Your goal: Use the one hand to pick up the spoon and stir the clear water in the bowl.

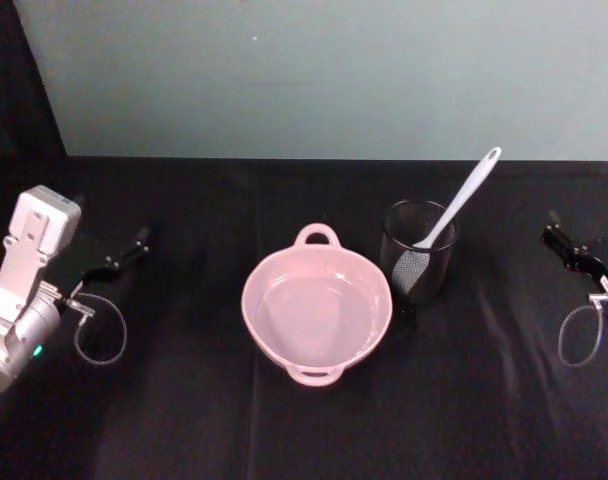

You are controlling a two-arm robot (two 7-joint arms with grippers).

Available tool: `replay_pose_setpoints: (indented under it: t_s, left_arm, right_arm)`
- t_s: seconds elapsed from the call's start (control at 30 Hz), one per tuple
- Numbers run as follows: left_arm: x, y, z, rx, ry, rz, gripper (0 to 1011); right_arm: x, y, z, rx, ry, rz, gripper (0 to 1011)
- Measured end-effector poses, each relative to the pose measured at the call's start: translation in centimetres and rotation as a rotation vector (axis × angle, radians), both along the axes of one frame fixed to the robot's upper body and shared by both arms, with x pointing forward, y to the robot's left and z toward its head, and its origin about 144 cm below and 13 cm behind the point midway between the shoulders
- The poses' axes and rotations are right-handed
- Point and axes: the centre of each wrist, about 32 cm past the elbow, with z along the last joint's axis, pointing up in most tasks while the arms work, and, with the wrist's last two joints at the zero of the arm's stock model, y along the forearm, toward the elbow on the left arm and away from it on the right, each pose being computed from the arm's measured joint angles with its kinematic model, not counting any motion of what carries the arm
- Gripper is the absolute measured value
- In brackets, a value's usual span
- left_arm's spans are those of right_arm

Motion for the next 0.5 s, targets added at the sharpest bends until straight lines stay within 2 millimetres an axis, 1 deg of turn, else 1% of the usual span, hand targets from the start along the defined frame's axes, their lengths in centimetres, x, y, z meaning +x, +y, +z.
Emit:
replay_pose_setpoints:
  t_s: [0.5]
  left_arm:
    - [0.00,0.00,0.00,0.000,0.000,0.000,1011]
  right_arm:
    - [-0.05,0.00,0.11,-0.003,0.002,0.000,1002]
